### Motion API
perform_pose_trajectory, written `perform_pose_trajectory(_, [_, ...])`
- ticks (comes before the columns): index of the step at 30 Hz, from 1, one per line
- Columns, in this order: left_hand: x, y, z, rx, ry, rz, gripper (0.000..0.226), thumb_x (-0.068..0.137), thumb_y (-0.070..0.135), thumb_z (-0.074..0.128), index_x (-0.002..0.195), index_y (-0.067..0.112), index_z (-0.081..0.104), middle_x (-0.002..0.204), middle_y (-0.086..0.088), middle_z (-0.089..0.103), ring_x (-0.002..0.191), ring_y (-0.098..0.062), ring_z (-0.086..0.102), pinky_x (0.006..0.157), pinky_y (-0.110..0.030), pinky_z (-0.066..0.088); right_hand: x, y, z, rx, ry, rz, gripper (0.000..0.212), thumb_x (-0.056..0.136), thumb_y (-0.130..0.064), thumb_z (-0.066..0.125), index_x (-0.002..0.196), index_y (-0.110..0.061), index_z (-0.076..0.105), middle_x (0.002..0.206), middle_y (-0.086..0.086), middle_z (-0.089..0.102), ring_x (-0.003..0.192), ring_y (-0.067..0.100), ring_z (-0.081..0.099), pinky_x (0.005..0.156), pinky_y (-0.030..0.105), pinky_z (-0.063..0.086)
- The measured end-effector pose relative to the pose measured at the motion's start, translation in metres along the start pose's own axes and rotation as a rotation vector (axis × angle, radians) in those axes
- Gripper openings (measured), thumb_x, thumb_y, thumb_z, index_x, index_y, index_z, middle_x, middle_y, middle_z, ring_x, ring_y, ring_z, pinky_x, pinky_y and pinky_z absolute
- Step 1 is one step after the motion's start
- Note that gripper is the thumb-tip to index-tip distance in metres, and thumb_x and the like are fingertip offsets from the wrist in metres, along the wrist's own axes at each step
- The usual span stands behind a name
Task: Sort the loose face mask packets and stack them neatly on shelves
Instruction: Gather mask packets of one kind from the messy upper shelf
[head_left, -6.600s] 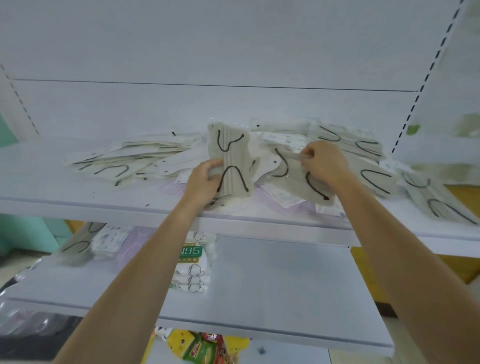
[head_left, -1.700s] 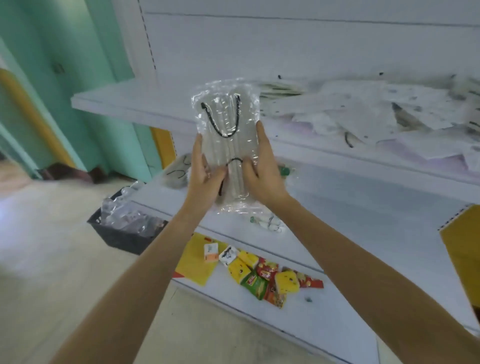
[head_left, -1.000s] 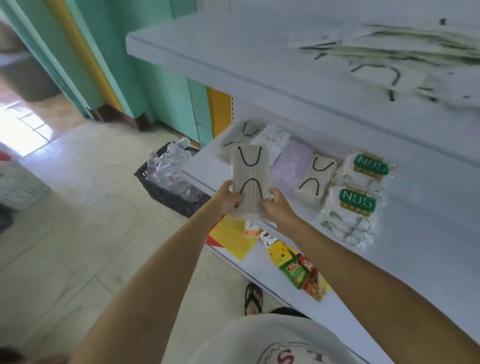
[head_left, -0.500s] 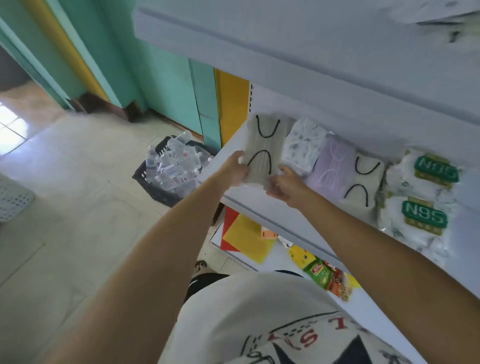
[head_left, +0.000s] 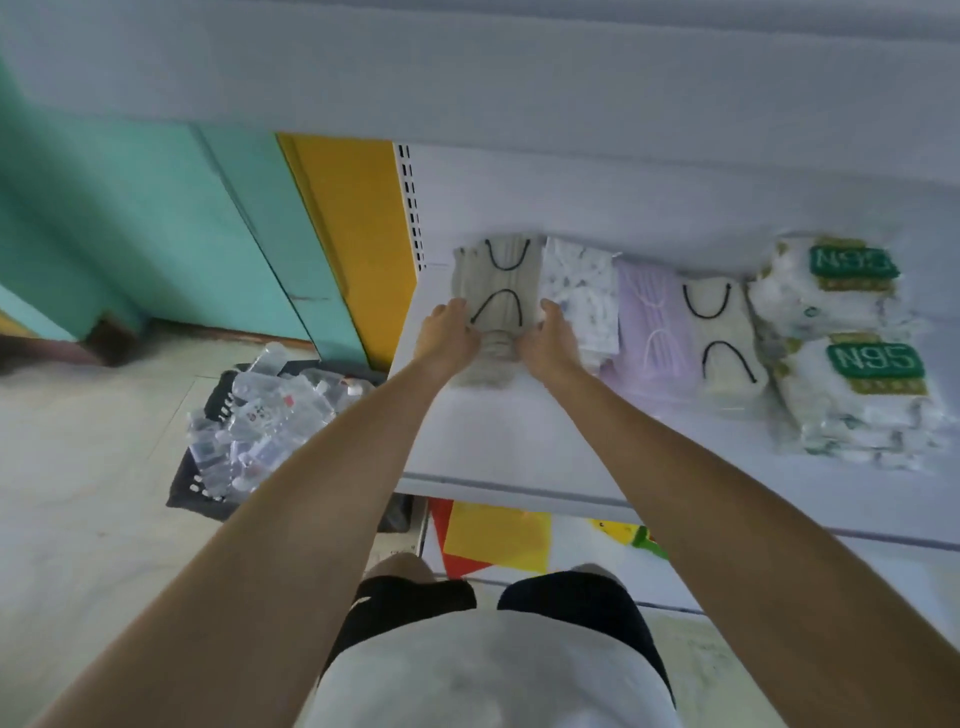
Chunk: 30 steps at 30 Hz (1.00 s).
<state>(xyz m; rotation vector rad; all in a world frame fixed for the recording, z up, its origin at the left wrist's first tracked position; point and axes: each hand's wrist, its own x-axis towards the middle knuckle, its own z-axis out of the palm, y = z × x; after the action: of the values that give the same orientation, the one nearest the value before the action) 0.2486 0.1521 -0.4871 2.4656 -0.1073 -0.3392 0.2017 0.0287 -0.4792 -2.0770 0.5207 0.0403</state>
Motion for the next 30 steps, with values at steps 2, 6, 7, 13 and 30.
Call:
perform_pose_trajectory(2, [0.0, -0.002, 0.004, 0.043, -0.008, -0.002, 0.052, 0.095, 0.019, 0.045, 0.143, 0.008, 0.028, 0.14, -0.015, 0.041, 0.13, -0.035, 0.033, 0.096, -0.041, 0.035, -0.001, 0.003, 0.001, -0.063, -0.012, -0.056, 0.064, 0.089, -0.012, 0.055, 0.145, -0.011, 0.025, 0.133, 0.017, 0.042, 0.116, 0.031, 0.047, 0.075, 0.024, 0.033])
perform_pose_trajectory(6, [0.005, -0.001, 0.006, 0.034, -0.011, -0.083, 0.063, 0.098, 0.021, 0.038, 0.149, 0.005, 0.006, 0.152, -0.012, 0.025, 0.14, -0.033, 0.018, 0.108, -0.041, 0.024, -0.003, 0.007, 0.0, -0.121, 0.004, -0.094, 0.06, 0.089, -0.009, 0.054, 0.144, -0.01, 0.028, 0.135, 0.018, 0.041, 0.117, 0.032, 0.047, 0.077, 0.023, 0.034])
perform_pose_trajectory(7, [0.008, 0.0, 0.006, -0.024, -0.016, -0.111, 0.061, 0.098, 0.02, 0.037, 0.15, 0.006, 0.007, 0.153, -0.012, 0.024, 0.14, -0.033, 0.017, 0.108, -0.042, 0.024, -0.003, 0.008, 0.001, -0.126, 0.011, -0.105, 0.058, 0.089, -0.01, 0.054, 0.143, -0.008, 0.031, 0.134, 0.018, 0.042, 0.117, 0.032, 0.048, 0.078, 0.023, 0.033])
perform_pose_trajectory(13, [0.011, -0.004, 0.012, -0.233, 0.017, -0.102, 0.043, 0.09, 0.005, 0.031, 0.132, 0.006, 0.039, 0.13, -0.014, 0.047, 0.122, -0.035, 0.034, 0.093, -0.042, 0.035, -0.003, 0.018, 0.005, -0.24, -0.025, -0.187, 0.05, 0.091, -0.008, 0.05, 0.139, -0.007, 0.037, 0.139, 0.013, 0.041, 0.121, 0.029, 0.046, 0.09, 0.03, 0.038])
perform_pose_trajectory(30, [-0.029, -0.021, -0.016, -0.065, -0.019, 0.04, 0.055, 0.1, 0.028, 0.034, 0.151, 0.015, 0.017, 0.156, -0.004, 0.023, 0.142, -0.029, 0.016, 0.113, -0.045, 0.018, -0.057, 0.031, -0.031, -0.36, -0.111, -0.331, 0.049, 0.094, -0.013, 0.048, 0.141, -0.01, 0.037, 0.145, 0.008, 0.038, 0.117, 0.028, 0.05, 0.091, 0.03, 0.04])
